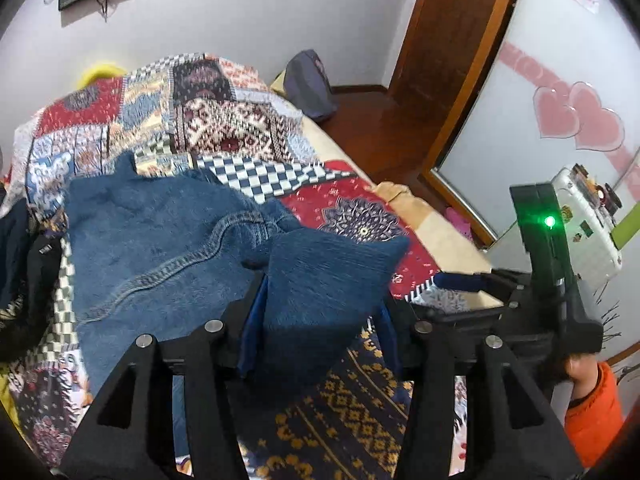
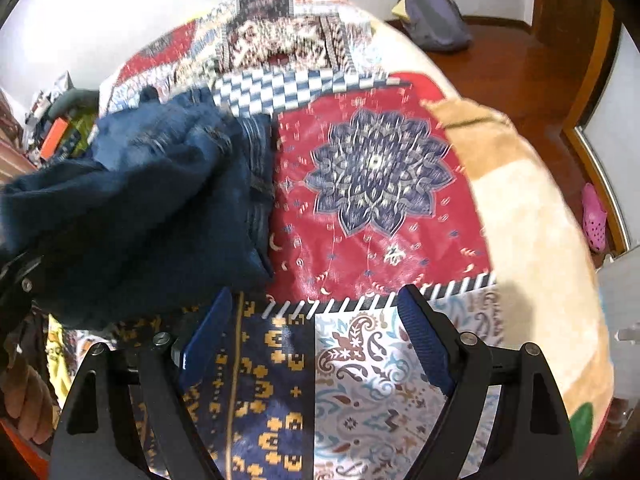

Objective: Fold large clothes

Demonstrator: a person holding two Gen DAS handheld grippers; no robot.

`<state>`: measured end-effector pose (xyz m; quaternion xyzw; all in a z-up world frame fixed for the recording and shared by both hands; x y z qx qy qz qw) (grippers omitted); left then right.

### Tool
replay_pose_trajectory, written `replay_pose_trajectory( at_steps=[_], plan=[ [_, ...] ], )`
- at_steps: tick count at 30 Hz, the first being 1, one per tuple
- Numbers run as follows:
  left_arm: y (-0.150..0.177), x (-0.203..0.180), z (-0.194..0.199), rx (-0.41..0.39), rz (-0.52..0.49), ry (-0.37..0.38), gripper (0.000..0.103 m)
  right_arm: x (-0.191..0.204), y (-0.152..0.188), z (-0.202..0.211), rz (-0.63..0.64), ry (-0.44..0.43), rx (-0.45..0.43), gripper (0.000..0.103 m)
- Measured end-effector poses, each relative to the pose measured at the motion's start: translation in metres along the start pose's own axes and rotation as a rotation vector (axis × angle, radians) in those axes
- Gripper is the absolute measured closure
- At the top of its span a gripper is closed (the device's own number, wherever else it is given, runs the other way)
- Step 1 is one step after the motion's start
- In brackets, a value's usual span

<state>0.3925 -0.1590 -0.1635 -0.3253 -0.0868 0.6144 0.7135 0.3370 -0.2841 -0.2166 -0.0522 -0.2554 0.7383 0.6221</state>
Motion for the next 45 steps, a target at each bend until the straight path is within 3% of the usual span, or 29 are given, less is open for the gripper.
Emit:
replay_pose_trajectory(
  at_steps=[4, 9, 13, 17, 20, 25, 31, 36, 41, 45],
  plan=[
    [-0.004, 0.003, 0.037, -0.092, -0.023, -0.015, 0.049, 0.003, -0.012, 0.03, 0.022, 0.004, -0.076, 0.021],
    [-0.004, 0.042, 0.07, -0.21, -0.018, -0.14, 0.034, 0.022, -0.035, 0.059, 0.082, -0.001, -0.168, 0.02],
    [0.005, 0.09, 0.058, -0.152, 0.056, -0.287, 0.032, 0.048, -0.052, 0.07, 0.154, -0.016, -0.219, 0.02],
    [0.026, 0.124, 0.037, -0.047, 0.144, -0.309, 0.032, 0.075, -0.062, 0.052, 0.209, -0.036, -0.205, 0.02],
    [0.042, 0.131, 0.018, 0.011, 0.153, -0.313, 0.031, 0.087, -0.058, 0.031, 0.252, -0.05, -0.162, 0.02],
    [0.058, 0.133, 0.015, -0.041, 0.179, -0.333, 0.026, 0.067, -0.042, -0.01, 0.207, -0.04, -0.036, 0.021],
    [0.066, 0.13, 0.013, -0.052, 0.191, -0.328, 0.022, 0.034, -0.01, -0.04, 0.11, -0.131, 0.056, 0.017],
    [0.065, 0.128, 0.015, -0.059, 0.159, -0.347, 0.022, 0.042, -0.012, -0.027, 0.14, -0.084, 0.053, 0.017],
    [0.056, 0.131, 0.021, -0.071, 0.119, -0.382, 0.022, 0.07, -0.028, -0.003, 0.318, 0.04, -0.014, 0.016],
    [0.046, 0.142, 0.025, -0.093, 0.114, -0.412, 0.022, 0.088, -0.04, 0.003, 0.411, 0.028, -0.055, 0.016]
  ],
)
Point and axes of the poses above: each gripper's, at about its wrist camera, not at the fingertips, and z roughly against the way its jaws point, x to its left, y to its underside, the point moved 3 cm from there along -z, roughly the way its jaws point, and after that the axes turned 11 degrees about z, right-handed, at the moved point
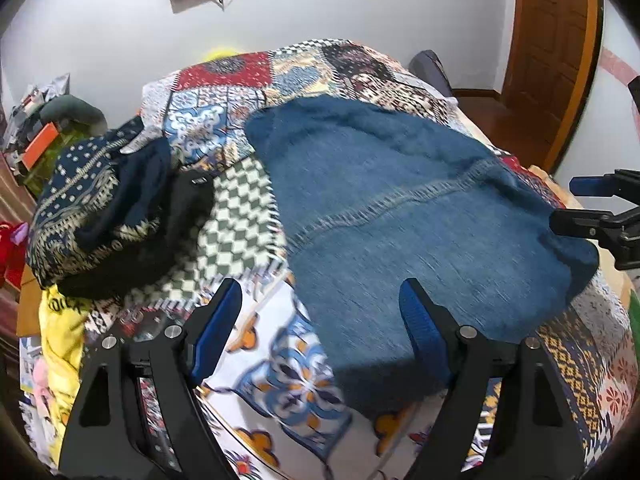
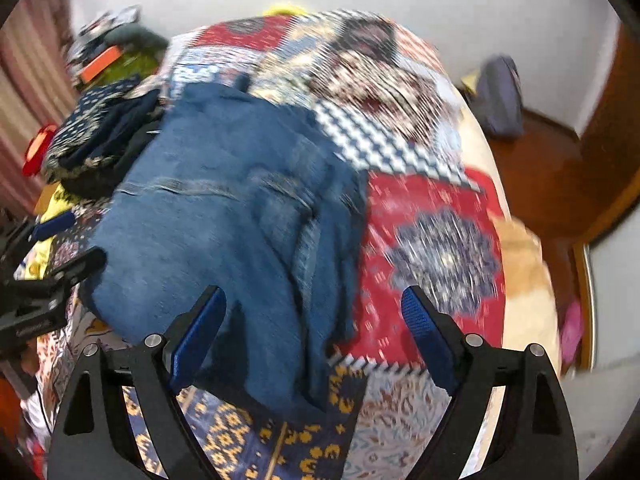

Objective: Fold large clothes

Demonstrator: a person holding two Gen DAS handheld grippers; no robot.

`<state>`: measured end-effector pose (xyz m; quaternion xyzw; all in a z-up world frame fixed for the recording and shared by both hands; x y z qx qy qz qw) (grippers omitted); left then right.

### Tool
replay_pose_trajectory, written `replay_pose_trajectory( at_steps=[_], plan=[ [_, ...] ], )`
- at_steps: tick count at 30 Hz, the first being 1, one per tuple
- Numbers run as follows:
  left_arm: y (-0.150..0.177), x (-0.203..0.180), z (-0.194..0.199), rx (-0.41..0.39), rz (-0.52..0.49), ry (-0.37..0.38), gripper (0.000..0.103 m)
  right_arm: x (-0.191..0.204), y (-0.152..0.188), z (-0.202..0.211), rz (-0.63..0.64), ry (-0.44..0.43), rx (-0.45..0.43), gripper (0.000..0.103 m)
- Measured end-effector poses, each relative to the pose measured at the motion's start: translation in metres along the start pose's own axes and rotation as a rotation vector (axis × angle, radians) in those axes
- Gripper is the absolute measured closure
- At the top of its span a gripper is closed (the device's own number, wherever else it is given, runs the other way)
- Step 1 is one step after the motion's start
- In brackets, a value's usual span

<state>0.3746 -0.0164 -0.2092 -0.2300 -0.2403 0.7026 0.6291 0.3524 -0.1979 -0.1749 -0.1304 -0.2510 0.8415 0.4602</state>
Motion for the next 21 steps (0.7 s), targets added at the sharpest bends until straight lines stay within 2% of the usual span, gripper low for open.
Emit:
replay_pose_trajectory(
  at_steps=[3, 5, 10, 12, 13, 16, 18, 21],
  plan=[
    [-0.012, 0.009, -0.006, -0.008, 0.005, -0.024, 0.022, 0.005, -0.015, -0.007, 0.027, -0.045, -0.019, 0.015],
    [-0.018, 0.015, -0.013, 0.009, 0.026, -0.007, 0.022, 0.004, -0.021, -0.018, 0.013, -0.099, -0.006, 0.015],
    [-0.027, 0.036, -0.044, 0.147, 0.181, 0.162, 0.022, -0.02, -0.024, -0.058, -0.069, -0.168, 0.106, 0.015],
    [-0.029, 0.042, -0.055, 0.179, 0.231, 0.2, 0.021, -0.03, -0.019, -0.067, -0.09, -0.173, 0.138, 0.015],
    [-0.031, 0.045, -0.061, 0.201, 0.249, 0.22, 0.021, -0.035, -0.017, -0.073, -0.105, -0.196, 0.151, 0.014],
    [-0.032, 0.047, -0.078, 0.255, 0.291, 0.27, 0.021, -0.049, -0.01, -0.087, -0.199, -0.341, 0.18, 0.012],
    [-0.032, 0.046, -0.09, 0.291, 0.31, 0.309, 0.017, -0.055, -0.005, -0.096, -0.24, -0.385, 0.193, 0.006],
    [-0.032, 0.046, -0.103, 0.344, 0.35, 0.368, 0.01, -0.056, 0.0, -0.108, -0.286, -0.464, 0.205, 0.004]
  ],
)
Point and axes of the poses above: each gripper's, at about its wrist camera, not at the fingertips, and z roughly against the way its jaws point, x to its left, y to its underside, the point moved 3 cm from there along -z, roughly the way its jaws point, and after that the axes turned 11 degrees about z, right-handed, at the moved point
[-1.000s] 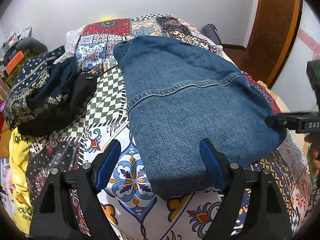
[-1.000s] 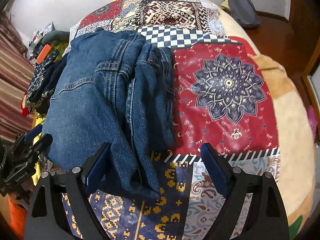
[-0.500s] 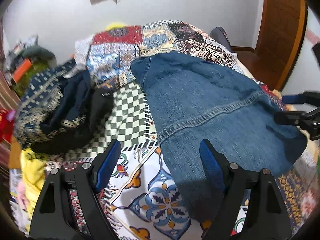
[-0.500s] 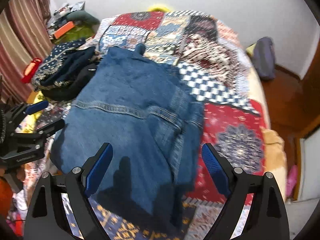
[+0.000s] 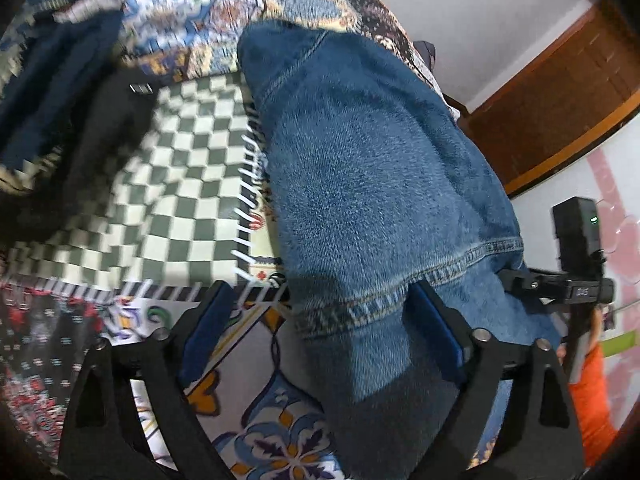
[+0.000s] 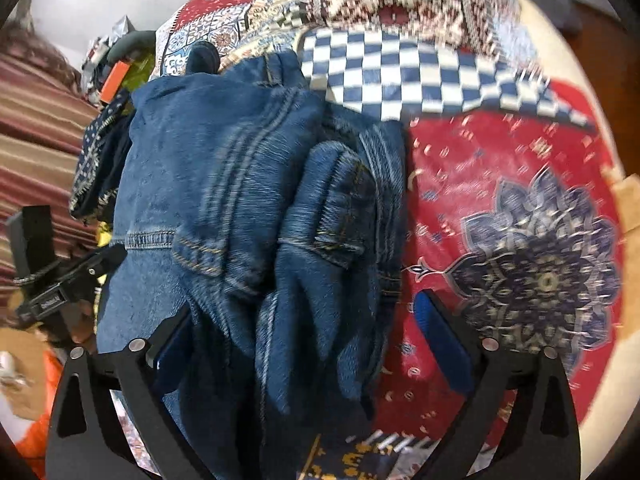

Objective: Fold large clothes

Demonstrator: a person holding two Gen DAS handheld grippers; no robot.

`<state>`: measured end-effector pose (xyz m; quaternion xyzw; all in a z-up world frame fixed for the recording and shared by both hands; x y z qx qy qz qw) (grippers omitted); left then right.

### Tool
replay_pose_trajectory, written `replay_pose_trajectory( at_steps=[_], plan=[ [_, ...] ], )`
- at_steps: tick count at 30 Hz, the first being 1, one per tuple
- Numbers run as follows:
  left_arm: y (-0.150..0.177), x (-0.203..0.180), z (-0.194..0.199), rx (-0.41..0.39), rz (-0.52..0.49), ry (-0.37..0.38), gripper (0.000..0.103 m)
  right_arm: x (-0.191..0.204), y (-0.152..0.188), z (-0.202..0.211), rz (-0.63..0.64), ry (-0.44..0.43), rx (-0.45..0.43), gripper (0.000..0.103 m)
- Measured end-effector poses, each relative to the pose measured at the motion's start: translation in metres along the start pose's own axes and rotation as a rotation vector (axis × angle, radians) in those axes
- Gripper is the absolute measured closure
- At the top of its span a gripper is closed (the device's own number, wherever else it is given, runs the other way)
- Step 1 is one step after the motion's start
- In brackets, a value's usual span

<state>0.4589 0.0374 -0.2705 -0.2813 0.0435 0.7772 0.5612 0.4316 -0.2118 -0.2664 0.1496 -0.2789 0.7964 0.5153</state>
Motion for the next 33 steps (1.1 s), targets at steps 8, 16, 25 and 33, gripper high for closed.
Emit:
replay_pose_trajectory(
  at_steps=[8, 16, 25, 33],
  plan=[
    [-0.013, -0.004, -0.013, 0.049, 0.02, 0.069, 0.005, 0.0, -0.009, -0.009, -0.041, -0.089, 0.011, 0.0],
    [-0.023, -0.035, -0.032, 0.084, 0.01, 0.129, 0.01, 0.007, -0.012, -0.01, -0.047, -0.124, 0.004, 0.006],
    [-0.028, -0.037, -0.014, 0.06, 0.013, 0.124, 0.048, 0.026, -0.02, 0.0, 0.025, -0.09, -0.006, 0.042],
    [-0.022, -0.074, 0.05, -0.052, -0.15, 0.065, 0.057, 0.086, -0.024, 0.034, 0.167, 0.02, -0.049, 0.061]
  ],
)
Point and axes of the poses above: each gripper's, at about its wrist camera, not at the fingertips, and z roughly against the way its jaws point, x to its left, y to its underside, the point moved 3 cm from there along -z, roughly the way its jaws point, and after that the axes turned 11 degrees about z, right-handed, at the moved point
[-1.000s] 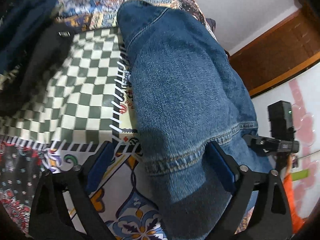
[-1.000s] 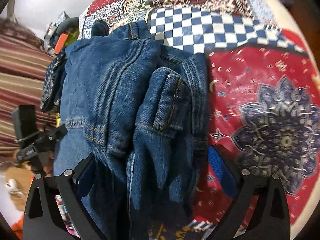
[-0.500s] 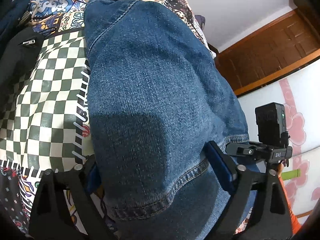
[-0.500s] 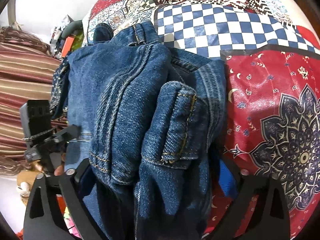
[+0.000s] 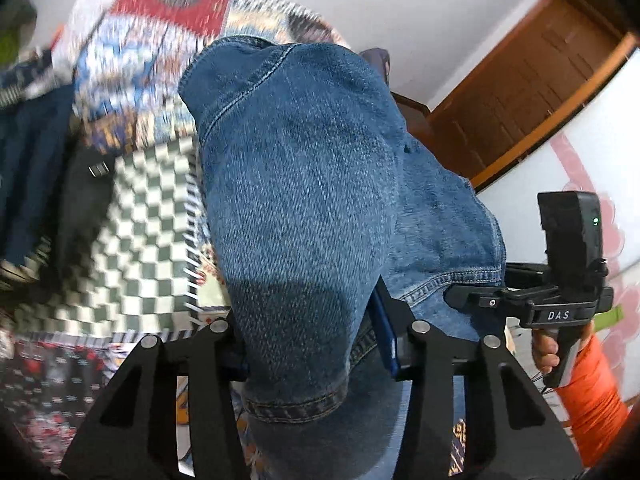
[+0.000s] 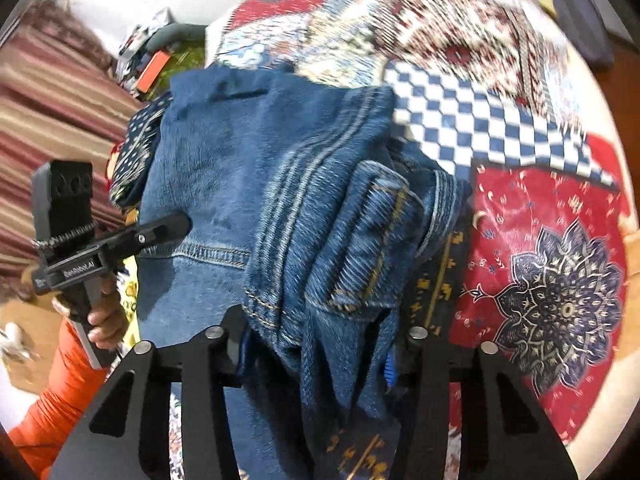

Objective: Fold large clothes

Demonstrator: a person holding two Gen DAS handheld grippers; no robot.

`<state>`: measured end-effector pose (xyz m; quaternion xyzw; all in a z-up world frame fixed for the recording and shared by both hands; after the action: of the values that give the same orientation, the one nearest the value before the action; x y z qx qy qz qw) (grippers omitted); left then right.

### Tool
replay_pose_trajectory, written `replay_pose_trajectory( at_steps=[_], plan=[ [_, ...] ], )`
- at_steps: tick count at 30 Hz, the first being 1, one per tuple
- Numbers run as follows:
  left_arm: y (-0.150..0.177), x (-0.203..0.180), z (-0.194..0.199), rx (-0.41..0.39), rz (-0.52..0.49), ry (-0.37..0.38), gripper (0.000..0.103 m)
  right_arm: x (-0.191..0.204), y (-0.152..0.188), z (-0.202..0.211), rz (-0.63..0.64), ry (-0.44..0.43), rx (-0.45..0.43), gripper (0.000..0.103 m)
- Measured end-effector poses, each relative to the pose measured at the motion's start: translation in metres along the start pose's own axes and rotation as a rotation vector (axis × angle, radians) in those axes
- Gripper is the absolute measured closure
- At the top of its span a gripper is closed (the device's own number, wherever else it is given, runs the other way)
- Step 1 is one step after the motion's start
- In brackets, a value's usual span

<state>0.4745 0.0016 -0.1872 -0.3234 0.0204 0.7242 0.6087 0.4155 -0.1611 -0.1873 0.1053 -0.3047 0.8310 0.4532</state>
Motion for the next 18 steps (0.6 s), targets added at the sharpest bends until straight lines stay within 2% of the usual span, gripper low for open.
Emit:
replay_pose_trajectory(
  at_steps=[4, 9, 13, 18],
  plan=[
    [-0.003, -0.006, 0.052, -0.071, -0.028, 0.002, 0.059, 0.036, -0.017, 0.019, 0.057, 0.027, -0.048, 0.062],
    [-0.011, -0.002, 0.126, -0.195, -0.033, 0.017, 0.059, 0.08, -0.041, 0.046, 0.119, 0.012, -0.129, 0.062],
    [-0.021, 0.013, 0.185, -0.308, -0.056, -0.007, 0.059, 0.128, -0.068, 0.052, 0.196, 0.024, -0.2, 0.062],
    [-0.04, 0.044, 0.253, -0.431, -0.058, -0.047, 0.059, 0.18, -0.101, 0.047, 0.25, -0.019, -0.275, 0.062]
  ],
)
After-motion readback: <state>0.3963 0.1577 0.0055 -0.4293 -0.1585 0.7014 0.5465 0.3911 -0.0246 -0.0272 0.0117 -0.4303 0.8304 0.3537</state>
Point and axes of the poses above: each gripper's, at about its wrist camera, not at the fingertips, and z roughly against the way its jaws point, x to its left, y to its underside, the point moved 3 cm from there along -z, roughly the way its jaws point, and after that the axes turned 11 degrees about z, right-handed, at the moved point
